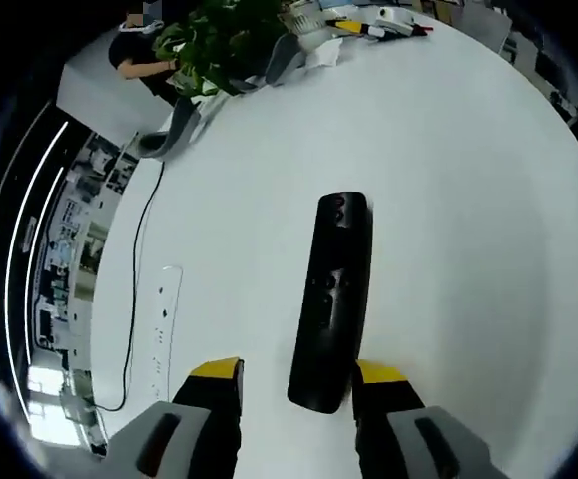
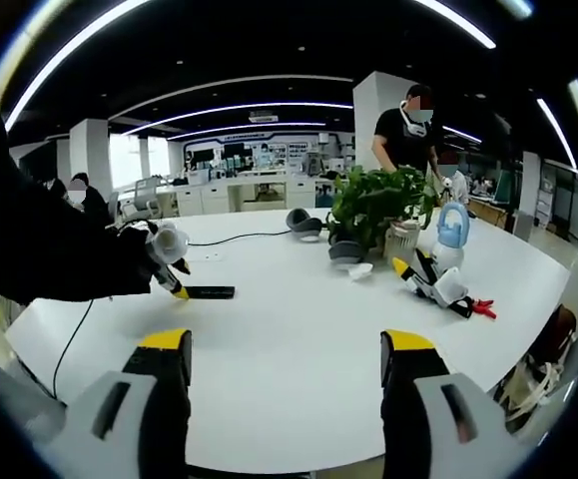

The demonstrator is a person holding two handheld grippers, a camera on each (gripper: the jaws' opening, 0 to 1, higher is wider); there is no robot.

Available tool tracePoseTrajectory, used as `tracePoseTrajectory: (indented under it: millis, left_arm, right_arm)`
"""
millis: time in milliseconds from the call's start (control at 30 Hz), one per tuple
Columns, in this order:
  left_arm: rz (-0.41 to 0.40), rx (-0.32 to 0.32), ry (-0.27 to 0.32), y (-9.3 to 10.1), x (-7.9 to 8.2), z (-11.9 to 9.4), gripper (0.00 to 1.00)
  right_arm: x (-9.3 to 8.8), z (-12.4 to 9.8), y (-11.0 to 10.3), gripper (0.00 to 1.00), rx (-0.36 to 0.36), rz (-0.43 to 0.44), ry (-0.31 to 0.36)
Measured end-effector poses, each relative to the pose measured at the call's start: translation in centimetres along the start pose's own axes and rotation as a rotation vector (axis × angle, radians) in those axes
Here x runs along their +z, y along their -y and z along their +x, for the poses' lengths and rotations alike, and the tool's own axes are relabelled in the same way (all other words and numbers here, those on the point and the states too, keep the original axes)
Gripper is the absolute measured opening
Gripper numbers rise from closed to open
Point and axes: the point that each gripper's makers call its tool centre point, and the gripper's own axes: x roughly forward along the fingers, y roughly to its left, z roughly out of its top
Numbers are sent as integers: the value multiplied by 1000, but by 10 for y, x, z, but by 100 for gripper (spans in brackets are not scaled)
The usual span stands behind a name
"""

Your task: Press the specified remote control buttons in sequence, fully releasing each button before pressing the next.

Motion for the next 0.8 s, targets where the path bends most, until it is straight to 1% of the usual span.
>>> tracePoseTrajectory:
  millis: [33, 67, 100, 133, 167, 200, 233, 267, 333, 367, 400, 433, 533, 633, 733, 800]
  left_arm:
    - [-42, -3, 5, 0, -2, -1, 53]
    - [-63, 11, 19, -3, -2, -4, 56]
    - [-88, 34, 58, -8, 0, -8, 58]
    - [-114, 42, 76, -10, 1, -12, 58]
    - [-170, 66, 110, -13, 2, -20, 58]
    - [-191, 73, 142, -15, 5, -26, 58]
    - [-208, 76, 162, -15, 5, -30, 58]
    - [-224, 88, 169, -15, 4, -38, 60]
    - [-229, 115, 186, -16, 2, -47, 64]
    - [-262, 120, 186, -14, -1, -53, 67]
    - [-295, 120, 225, -10, 0, -59, 69]
    - [-306, 117, 246, -8, 1, -63, 70]
    - [-304, 132, 249, 2, -7, -76, 71]
    - [-305, 140, 272, 12, -11, -89, 73]
    - [-330, 162, 294, 15, -13, -99, 82]
    - [-351, 183, 316, 18, -15, -109, 83]
  right_arm:
    - [0, 0, 0, 81, 2, 1, 2]
    - [1, 0, 0, 81, 4, 3, 4]
    - [1, 0, 0, 80, 4, 5, 6]
    - [1, 0, 0, 80, 5, 6, 6]
    - [2, 0, 0, 81, 6, 9, 8]
    - [2, 0, 0, 81, 7, 11, 10]
    - [3, 0, 0, 81, 9, 11, 13]
    - [4, -1, 0, 81, 11, 12, 17]
    - [5, -1, -2, 81, 20, 18, 23]
    - [5, 0, -2, 82, 25, 21, 25]
    - [6, -1, -4, 82, 32, 27, 31]
    - [7, -1, -4, 83, 33, 29, 35]
    - [9, -2, -3, 84, 37, 40, 46]
    - [12, -3, -2, 86, 38, 45, 62]
    - [12, -3, 0, 92, 27, 41, 68]
    - [13, -3, 0, 95, 23, 35, 74]
